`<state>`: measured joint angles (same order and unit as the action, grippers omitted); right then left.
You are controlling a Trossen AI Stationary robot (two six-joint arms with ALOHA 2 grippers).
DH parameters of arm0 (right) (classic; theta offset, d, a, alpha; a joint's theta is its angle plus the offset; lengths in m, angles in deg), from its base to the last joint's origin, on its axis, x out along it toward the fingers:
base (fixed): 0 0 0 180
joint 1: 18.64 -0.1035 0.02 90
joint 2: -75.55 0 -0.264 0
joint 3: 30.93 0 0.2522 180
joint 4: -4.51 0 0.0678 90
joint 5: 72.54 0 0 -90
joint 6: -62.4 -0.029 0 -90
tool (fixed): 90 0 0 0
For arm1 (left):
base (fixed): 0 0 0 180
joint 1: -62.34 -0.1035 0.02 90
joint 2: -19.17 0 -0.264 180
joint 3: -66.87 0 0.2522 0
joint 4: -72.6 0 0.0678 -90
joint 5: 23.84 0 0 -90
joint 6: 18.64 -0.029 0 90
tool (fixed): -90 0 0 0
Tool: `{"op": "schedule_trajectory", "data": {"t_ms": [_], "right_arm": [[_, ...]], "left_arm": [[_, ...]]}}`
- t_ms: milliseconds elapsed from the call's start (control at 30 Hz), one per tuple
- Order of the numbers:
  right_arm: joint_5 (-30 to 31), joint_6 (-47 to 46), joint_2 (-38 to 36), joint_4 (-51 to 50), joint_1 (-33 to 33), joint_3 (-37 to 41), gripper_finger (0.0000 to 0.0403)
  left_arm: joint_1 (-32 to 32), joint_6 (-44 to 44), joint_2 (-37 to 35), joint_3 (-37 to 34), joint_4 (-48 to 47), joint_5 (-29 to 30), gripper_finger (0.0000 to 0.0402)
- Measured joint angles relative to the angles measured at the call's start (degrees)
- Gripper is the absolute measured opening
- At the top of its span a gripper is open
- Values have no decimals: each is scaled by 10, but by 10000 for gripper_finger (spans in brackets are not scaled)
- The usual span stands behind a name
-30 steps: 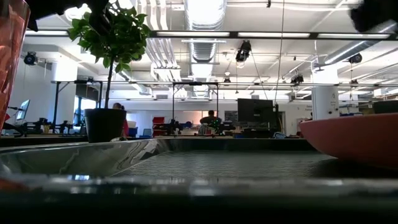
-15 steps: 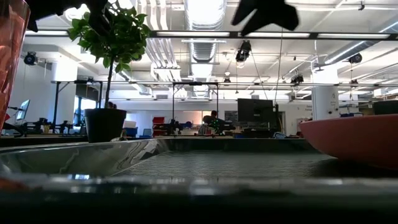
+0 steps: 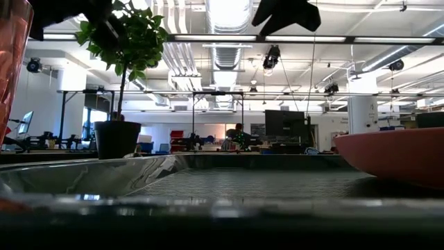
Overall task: Pick and place plate/cup/fork/spoon on tray
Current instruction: Put the orange cup on the black tray to the top left of the pink plate
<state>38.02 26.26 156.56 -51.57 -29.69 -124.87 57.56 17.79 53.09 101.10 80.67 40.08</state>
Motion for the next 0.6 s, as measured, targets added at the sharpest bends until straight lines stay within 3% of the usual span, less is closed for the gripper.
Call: {"op": "schedule_trajectory", "data": {"t_ms": [200,367,467,600], "right_arm": [[-11,-20,0,-30,0,0,130],[-13,-32,-4,-28,0,0,130],[-13,-33,-8,-30,0,-3,130],[-13,-20,-15,-37,0,-19,130]], "left_arm": [[0,97,10,31,-8,-101,116],[38,58,50,106,-102,-101,112],[74,-13,91,179,-235,-73,101],[113,-92,160,290,-533,6,96]]}}
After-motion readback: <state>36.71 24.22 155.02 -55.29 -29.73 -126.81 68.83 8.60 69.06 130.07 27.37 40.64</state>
